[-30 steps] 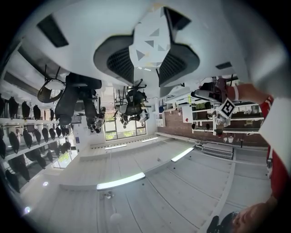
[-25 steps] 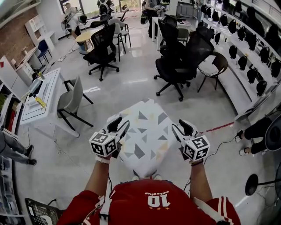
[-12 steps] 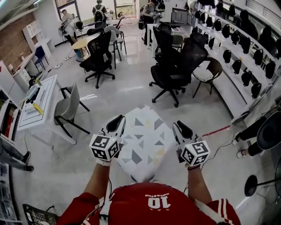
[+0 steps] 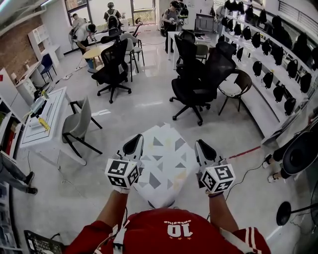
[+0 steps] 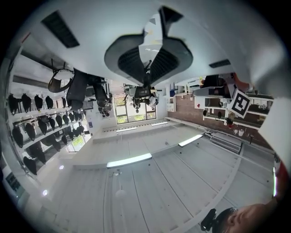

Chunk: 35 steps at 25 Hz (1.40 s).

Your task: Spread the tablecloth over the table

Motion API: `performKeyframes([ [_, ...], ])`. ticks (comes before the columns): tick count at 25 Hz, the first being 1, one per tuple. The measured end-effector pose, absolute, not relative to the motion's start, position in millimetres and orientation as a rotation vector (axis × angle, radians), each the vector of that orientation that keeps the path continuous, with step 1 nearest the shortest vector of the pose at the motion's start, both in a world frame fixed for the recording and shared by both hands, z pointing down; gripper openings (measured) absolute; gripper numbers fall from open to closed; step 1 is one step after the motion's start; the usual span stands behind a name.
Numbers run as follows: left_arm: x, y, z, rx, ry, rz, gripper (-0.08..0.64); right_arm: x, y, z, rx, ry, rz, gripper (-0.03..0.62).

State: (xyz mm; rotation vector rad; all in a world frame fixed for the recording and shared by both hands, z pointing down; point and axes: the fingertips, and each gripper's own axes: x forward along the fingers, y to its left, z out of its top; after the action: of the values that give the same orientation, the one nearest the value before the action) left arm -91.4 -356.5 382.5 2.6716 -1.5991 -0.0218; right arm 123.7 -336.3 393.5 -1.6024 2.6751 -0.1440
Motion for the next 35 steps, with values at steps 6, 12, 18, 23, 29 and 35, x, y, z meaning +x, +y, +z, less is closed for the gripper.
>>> performKeyframes([
  [6, -99.4, -349.8, 383.4, 2.638, -1.639, -0.042, 0.009, 135.0, -337.9, 397.5, -1.658, 2.614, -0.177, 0.027],
  [12, -98.2, -345.7, 386.6, 2.685, -1.573, -0.001, 0.009, 134.8, -335.0, 394.0, -1.663, 2.619, -0.128, 0.018],
  [18, -107.3, -340.7, 378.3, 2.644, -1.552, -0.08, 0.009, 136.0, -330.9, 388.4, -1.692, 2.599, -0.089, 0.015],
  [23, -109.1, -337.4, 373.5, 2.672, -1.592, -0.043, 0.009, 139.6, -330.6, 388.1, -1.728, 2.588, -0.072, 0.015],
  [29, -112.6, -335.8, 375.8, 2.66, -1.597, -0.034, 0.009, 140.6, -327.1, 390.7, -1.759, 2.592, -0.065, 0.015],
  [35, -110.3, -336.3, 377.9, 2.648, -1.571, -0.05, 0.009, 141.1, -327.5, 393.0, -1.75, 2.603, -0.081, 0.014],
])
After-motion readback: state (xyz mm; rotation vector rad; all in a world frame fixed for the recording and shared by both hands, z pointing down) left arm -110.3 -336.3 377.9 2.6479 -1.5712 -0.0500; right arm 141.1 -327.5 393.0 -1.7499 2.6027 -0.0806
